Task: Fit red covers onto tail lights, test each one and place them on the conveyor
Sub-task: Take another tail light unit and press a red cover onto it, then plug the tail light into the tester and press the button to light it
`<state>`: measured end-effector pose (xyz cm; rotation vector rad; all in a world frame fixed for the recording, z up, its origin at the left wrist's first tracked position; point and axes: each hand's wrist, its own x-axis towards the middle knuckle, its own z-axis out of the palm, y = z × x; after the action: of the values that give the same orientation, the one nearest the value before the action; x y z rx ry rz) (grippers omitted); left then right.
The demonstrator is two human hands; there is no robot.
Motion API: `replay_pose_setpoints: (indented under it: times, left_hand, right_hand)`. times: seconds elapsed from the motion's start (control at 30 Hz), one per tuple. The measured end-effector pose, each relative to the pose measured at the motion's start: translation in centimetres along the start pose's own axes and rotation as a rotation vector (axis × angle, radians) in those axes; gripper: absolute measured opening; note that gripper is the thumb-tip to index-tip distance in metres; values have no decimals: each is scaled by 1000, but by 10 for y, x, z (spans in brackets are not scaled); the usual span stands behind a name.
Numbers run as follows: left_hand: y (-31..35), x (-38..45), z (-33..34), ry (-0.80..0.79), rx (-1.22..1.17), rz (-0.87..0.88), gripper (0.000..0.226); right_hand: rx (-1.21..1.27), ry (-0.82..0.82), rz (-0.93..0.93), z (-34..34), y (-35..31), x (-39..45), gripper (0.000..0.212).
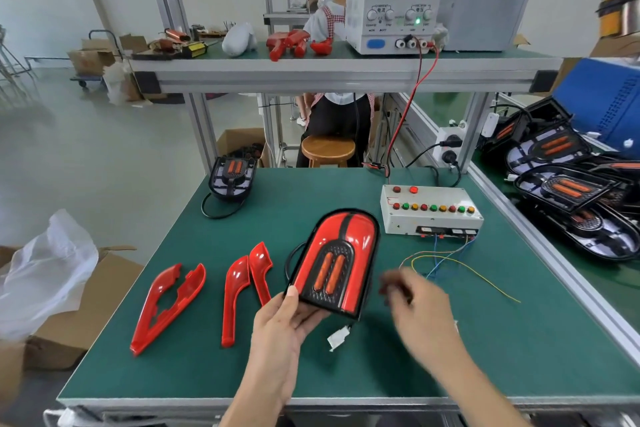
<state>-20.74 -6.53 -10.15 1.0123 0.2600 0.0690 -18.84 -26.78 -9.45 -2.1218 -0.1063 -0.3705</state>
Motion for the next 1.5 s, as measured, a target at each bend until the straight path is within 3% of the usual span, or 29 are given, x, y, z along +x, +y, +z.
replay_pose_setpoints:
  times: [0.13, 0.23, 0.4, 0.5, 0.6, 0.7, 0.77, 0.87, 0.97, 1.37, 1.5]
  left_hand:
    - [6, 2, -1, 37, -61, -7, 33]
    - [6, 1, -3, 41, -49, -23, 34]
    - [1, -3, -1, 82, -30, -64, 32]
    - [-3, -8, -2, 97, -29, -102, 31]
    - [-7, -14, -2, 117, -33, -138, 30]
    - [-13, -19, 0, 140, -57, -175, 26]
    - [-17, -23, 3, 145, -71, -208, 23]
    - [-22, -27, 8, 151, -63, -243, 22]
    - [-23, -28, 10, 165, -15, -272, 23]
    - [-9, -33, 9, 82, 189, -349, 32]
    - [-3, -37, 7, 102, 419, -341, 38]
  right_hand:
    - [-397, -362, -443, 24, 13, -28, 37]
    - [-457, -336, -500, 31, 12, -29, 35]
    - [-317, -260, -560, 23, 12, -38, 16]
    - [-12, -164, -312, 10, 17, -58, 15]
    - [307, 174, 147, -5, 14, -66, 16]
    - [763, 467, 388, -28, 12, -59, 28]
    - [977, 505, 478, -46, 12, -58, 31]
    - [1114, 412, 644, -64, 17, -61, 35]
    - [1064, 349, 729, -70, 26, -62, 38]
    - [672, 338, 599, -76, 54, -48, 38]
    - [615, 330, 577, -74, 57, -47, 40]
